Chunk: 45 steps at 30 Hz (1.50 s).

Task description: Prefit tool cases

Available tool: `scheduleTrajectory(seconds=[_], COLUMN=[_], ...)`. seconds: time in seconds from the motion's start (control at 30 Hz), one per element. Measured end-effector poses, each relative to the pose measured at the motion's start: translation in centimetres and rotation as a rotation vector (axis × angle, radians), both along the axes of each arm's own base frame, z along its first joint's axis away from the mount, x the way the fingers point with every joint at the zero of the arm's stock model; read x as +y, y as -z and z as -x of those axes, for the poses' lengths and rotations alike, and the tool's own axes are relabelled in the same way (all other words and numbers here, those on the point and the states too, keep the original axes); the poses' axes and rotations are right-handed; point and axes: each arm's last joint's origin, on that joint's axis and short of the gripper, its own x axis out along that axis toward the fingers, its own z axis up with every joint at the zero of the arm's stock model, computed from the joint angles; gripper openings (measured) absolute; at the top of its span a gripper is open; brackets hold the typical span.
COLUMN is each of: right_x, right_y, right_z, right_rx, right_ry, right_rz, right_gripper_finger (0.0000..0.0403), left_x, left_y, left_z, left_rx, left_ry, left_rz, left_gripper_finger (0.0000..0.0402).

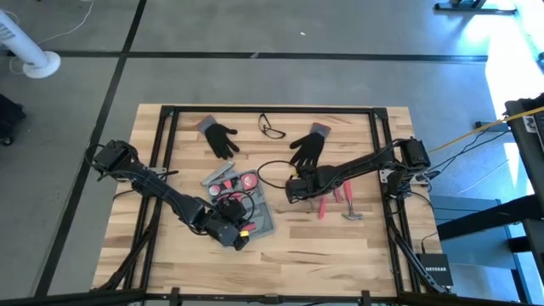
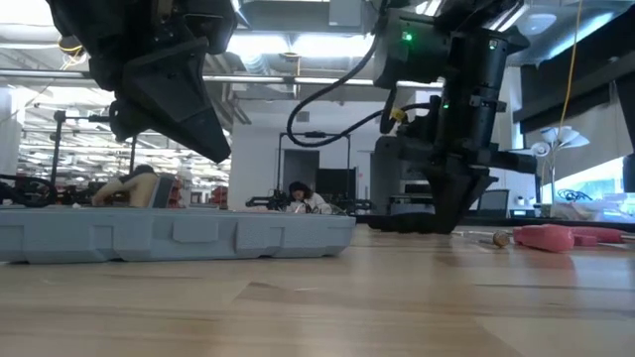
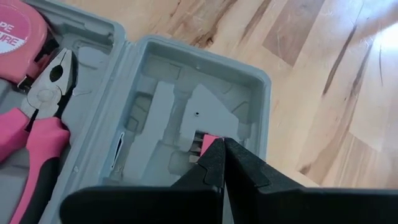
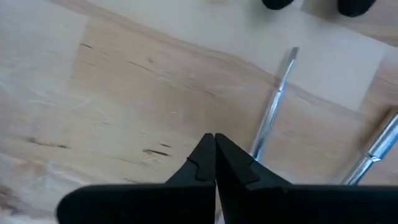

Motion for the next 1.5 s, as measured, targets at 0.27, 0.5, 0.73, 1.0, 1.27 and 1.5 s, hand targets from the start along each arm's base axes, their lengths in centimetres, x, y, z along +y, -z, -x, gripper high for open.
scheduleTrajectory(seconds=[0.27,0.5,0.73,1.0,1.27,1.5], right_x=[0.1,1.4,0.9,3.5,6.0,5.9], right_y=[-0.2,-2.6,-6.6,-8.2,-6.4,-5.7], right_z=[-0.1,-1.3,1.6,5.7,5.5,5.7], right_rx=[-0.003,-0.026,0.033,-0.062,-0.132,-0.071], right_ry=[0.005,-0.215,-0.328,-0.212,-0.085,-0.050], right_rz=[-0.007,0.006,0.019,-0.046,-0.076,-0.078], right_gripper_finger=[0.0000,0.0000,0.0000,0.0000,0.0000,0.0000], left_x=[0.0,0.0,0.0,0.2,1.1,1.2], left_y=[0.0,0.0,0.0,0.0,0.0,0.0], left_z=[0.0,0.0,0.0,-0.1,-0.6,-0.6], left_rx=[0.002,0.001,0.002,0.008,0.014,0.016], left_ry=[0.010,0.008,0.010,0.034,0.025,0.024], left_rz=[-0.010,-0.008,-0.009,-0.037,-0.059,-0.052], left_gripper_finger=[0.0000,0.0000,0.0000,0.0000,0.0000,0.0000])
